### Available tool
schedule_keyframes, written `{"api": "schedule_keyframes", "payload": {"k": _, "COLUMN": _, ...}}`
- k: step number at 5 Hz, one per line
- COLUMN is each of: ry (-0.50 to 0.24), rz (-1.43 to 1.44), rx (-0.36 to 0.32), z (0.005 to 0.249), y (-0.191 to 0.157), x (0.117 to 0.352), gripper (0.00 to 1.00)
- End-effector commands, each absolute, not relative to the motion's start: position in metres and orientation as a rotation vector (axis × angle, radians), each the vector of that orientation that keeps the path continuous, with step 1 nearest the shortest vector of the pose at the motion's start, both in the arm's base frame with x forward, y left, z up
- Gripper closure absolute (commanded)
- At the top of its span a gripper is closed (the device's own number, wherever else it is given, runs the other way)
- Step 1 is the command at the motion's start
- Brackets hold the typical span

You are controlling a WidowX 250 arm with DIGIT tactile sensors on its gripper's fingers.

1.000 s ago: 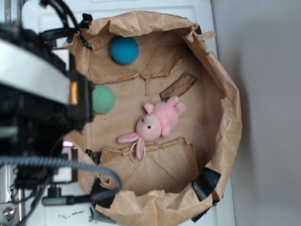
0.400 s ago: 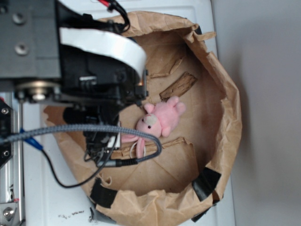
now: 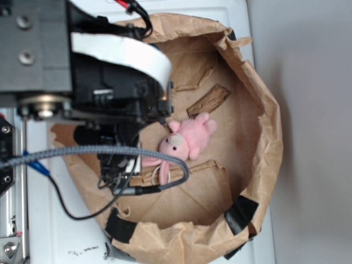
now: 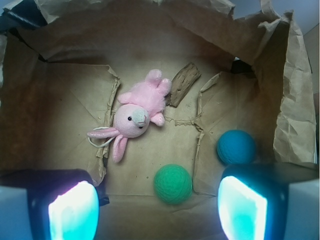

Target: Grab the green ball.

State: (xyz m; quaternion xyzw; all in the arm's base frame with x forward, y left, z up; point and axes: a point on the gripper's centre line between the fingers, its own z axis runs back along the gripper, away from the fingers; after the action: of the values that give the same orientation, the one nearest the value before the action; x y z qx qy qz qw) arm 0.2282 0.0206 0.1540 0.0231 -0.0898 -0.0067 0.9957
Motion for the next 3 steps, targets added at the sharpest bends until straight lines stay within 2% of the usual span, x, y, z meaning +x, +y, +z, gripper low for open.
{"api": "schedule_keyframes", "payload": {"k": 1, "ry": -0.227, "rz": -0.002, "rx": 0.074, "z": 0.136, "y": 0.029, "x": 0.233, "gripper": 0.0}}
{"api": "schedule_keyframes", "payload": {"k": 3, "ry": -0.232, "rz": -0.017, "rx": 0.112, "z": 0.102, "y": 0.034, "x": 0.237, "gripper": 0.0}}
